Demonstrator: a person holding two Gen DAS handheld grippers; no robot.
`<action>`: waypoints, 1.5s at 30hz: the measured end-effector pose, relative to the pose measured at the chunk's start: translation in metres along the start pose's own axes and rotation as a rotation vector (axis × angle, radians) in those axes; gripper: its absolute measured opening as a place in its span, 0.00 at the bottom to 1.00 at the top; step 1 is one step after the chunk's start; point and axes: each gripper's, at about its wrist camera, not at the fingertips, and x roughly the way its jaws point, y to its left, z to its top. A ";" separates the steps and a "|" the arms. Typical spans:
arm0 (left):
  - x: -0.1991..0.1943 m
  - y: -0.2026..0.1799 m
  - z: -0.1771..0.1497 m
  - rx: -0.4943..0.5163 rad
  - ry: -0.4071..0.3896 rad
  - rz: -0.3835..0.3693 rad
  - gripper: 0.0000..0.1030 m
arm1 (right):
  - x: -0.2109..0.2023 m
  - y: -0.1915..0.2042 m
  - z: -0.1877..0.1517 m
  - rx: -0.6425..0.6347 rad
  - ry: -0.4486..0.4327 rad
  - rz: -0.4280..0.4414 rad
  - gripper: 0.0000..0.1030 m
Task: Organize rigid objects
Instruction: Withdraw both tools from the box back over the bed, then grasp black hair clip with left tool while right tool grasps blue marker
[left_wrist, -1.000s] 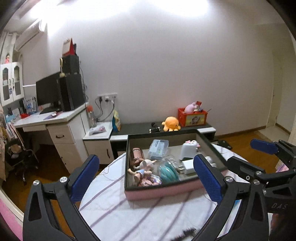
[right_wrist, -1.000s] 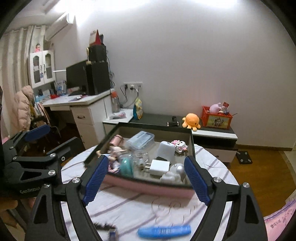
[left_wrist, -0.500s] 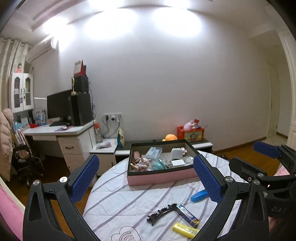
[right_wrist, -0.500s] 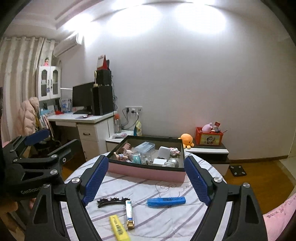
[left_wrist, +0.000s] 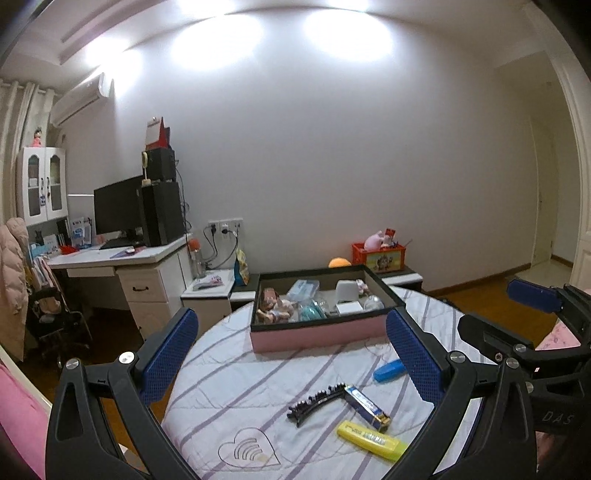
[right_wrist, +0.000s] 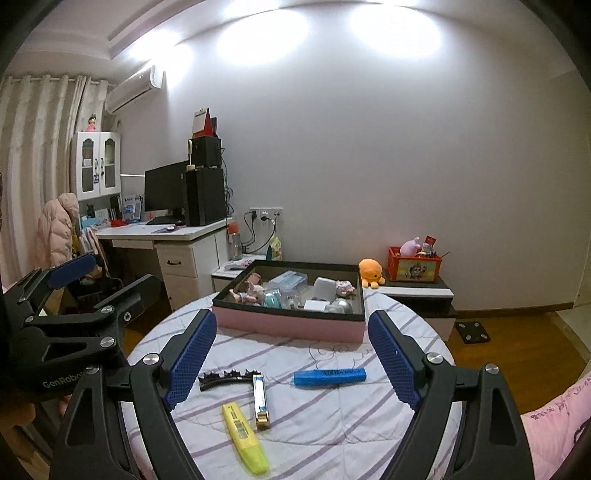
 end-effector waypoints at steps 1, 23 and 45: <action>0.001 -0.001 -0.002 0.001 0.008 -0.002 1.00 | 0.000 -0.001 -0.002 0.001 0.008 -0.001 0.83; 0.112 0.010 -0.095 -0.047 0.459 -0.087 1.00 | 0.085 -0.037 -0.080 0.089 0.355 -0.049 0.83; 0.189 0.009 -0.110 -0.002 0.600 -0.158 0.56 | 0.169 -0.053 -0.085 0.159 0.551 -0.041 0.83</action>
